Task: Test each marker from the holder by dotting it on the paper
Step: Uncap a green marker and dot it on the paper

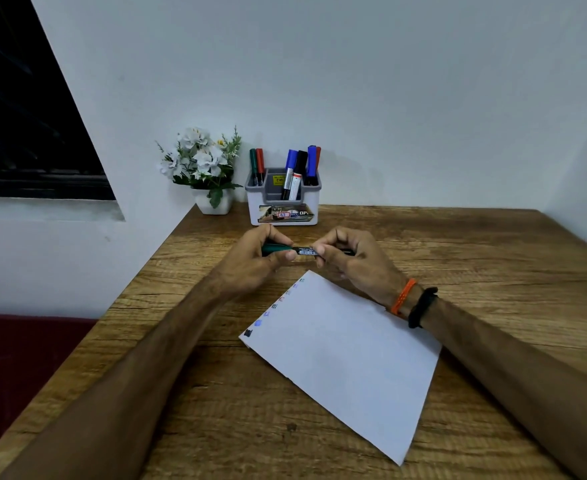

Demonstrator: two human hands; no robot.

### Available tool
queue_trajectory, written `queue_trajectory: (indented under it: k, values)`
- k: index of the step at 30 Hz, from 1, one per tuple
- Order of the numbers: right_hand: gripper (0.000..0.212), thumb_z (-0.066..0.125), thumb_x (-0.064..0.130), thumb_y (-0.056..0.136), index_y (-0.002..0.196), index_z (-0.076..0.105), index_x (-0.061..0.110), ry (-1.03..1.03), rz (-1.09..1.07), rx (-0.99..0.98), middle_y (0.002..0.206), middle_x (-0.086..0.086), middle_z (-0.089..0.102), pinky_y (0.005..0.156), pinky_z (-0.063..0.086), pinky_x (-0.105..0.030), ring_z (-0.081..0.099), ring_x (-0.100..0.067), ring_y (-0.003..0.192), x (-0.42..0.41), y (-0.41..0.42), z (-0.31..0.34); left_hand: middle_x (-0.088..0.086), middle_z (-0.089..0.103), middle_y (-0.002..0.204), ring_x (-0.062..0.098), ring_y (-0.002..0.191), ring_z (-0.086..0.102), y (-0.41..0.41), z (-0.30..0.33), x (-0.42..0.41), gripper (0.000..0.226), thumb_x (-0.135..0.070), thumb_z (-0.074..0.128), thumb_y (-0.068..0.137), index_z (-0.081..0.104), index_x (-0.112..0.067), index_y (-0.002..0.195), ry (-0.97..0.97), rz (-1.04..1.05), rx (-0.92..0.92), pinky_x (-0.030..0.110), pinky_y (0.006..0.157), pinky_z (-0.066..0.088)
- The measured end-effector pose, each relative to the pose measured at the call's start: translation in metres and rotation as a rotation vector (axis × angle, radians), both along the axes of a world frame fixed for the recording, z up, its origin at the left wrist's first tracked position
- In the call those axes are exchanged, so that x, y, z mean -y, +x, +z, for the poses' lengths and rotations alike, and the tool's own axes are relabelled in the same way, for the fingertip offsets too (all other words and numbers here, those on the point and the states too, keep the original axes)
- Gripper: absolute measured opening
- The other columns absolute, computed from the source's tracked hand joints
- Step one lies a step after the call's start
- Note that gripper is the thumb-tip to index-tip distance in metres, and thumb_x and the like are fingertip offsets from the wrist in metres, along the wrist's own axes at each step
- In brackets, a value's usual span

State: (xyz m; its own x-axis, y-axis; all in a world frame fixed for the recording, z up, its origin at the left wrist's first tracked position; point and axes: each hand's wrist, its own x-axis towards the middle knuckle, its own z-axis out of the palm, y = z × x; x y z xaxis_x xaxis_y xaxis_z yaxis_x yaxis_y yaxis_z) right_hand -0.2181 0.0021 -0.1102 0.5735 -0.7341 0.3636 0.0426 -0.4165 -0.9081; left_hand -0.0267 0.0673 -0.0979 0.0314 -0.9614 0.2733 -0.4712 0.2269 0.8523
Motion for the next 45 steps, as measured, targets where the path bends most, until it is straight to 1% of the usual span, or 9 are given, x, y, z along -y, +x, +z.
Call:
queue_trajectory:
  k: [9,14,18,23,29,33,36,40,45]
  values:
    - [0.008,0.059,0.007,0.097,0.089,0.063,0.006,-0.04,-0.008,-0.026,0.069,0.005,0.068,0.048,0.04,-0.021,0.049,-0.011,0.054,0.0,-0.003,0.012,0.0,0.059,0.087,-0.006,0.068,0.059,-0.002,0.012,-0.001,0.015,-0.004,0.067,0.085,0.056,-0.01,0.093,-0.074,-0.004,-0.036,0.012,0.061,0.049]
    - [0.004,0.069,0.013,0.09,0.094,0.068,0.013,-0.103,-0.039,-0.043,0.076,0.009,0.068,0.066,0.05,-0.029,0.061,-0.01,0.068,0.003,0.001,0.02,0.0,0.063,0.091,0.005,0.077,0.065,0.0,0.022,-0.004,0.044,-0.001,0.076,0.073,0.05,-0.006,0.108,-0.141,0.138,-0.238,0.017,0.061,0.055]
    - [0.041,0.076,0.011,0.083,0.119,0.062,0.024,-0.2,-0.074,-0.123,0.083,0.005,0.076,0.079,0.055,-0.031,0.071,-0.009,0.08,-0.002,0.002,0.024,0.003,0.069,0.088,0.008,0.074,0.07,-0.008,0.024,-0.004,0.058,-0.003,0.079,0.067,0.046,-0.007,0.115,-0.158,0.182,-0.41,0.021,0.061,0.056]
    - [0.092,0.077,0.01,0.082,0.152,0.025,0.041,-0.41,-0.065,-0.211,0.074,0.009,0.072,0.065,0.048,-0.012,0.068,-0.003,0.071,-0.019,0.003,0.036,0.003,0.07,0.083,0.012,0.078,0.071,-0.021,0.023,-0.004,0.056,-0.013,0.08,0.066,0.047,-0.016,0.112,-0.163,0.149,-0.443,0.024,0.066,0.057]
    - [0.093,0.078,0.008,0.08,0.152,0.026,0.036,-0.45,-0.064,-0.188,0.071,0.006,0.072,0.065,0.046,-0.008,0.068,-0.003,0.068,-0.022,0.006,0.039,0.003,0.071,0.085,0.017,0.082,0.071,-0.019,0.021,-0.004,0.063,-0.026,0.079,0.06,0.047,-0.018,0.114,-0.175,0.148,-0.405,0.029,0.068,0.057]
    - [0.093,0.078,0.009,0.08,0.152,0.027,0.038,-0.459,-0.073,-0.19,0.072,0.004,0.073,0.066,0.046,-0.008,0.068,-0.004,0.069,-0.021,0.006,0.038,0.002,0.071,0.09,0.012,0.084,0.071,-0.016,0.02,-0.002,0.059,-0.028,0.076,0.064,0.05,-0.014,0.115,-0.153,0.126,-0.392,0.021,0.067,0.055]
    - [0.094,0.079,0.01,0.08,0.152,0.026,0.038,-0.472,-0.092,-0.194,0.073,0.002,0.073,0.066,0.047,-0.009,0.068,-0.006,0.068,-0.014,0.006,0.04,-0.002,0.068,0.11,0.011,0.101,0.066,-0.009,0.013,0.0,0.056,-0.045,0.068,0.074,0.053,-0.014,0.118,-0.124,0.173,-0.186,0.021,0.078,0.053]
    - [0.093,0.079,0.013,0.08,0.151,0.026,0.041,-0.449,-0.154,-0.211,0.073,0.004,0.072,0.068,0.048,-0.009,0.068,-0.004,0.069,0.002,0.004,0.047,0.002,0.054,0.137,0.018,0.126,0.048,0.011,-0.008,0.013,0.059,-0.055,0.054,0.088,0.05,-0.019,0.135,-0.037,0.378,0.446,0.041,0.105,0.041]
    - [0.094,0.081,0.015,0.079,0.149,0.027,0.045,-0.441,-0.262,-0.223,0.077,0.006,0.073,0.068,0.047,-0.007,0.069,-0.002,0.074,0.034,0.007,0.066,0.003,0.03,0.156,0.024,0.144,0.025,0.02,-0.02,0.026,0.069,-0.067,0.035,0.09,0.035,-0.026,0.146,0.165,0.377,0.747,0.051,0.116,0.021]
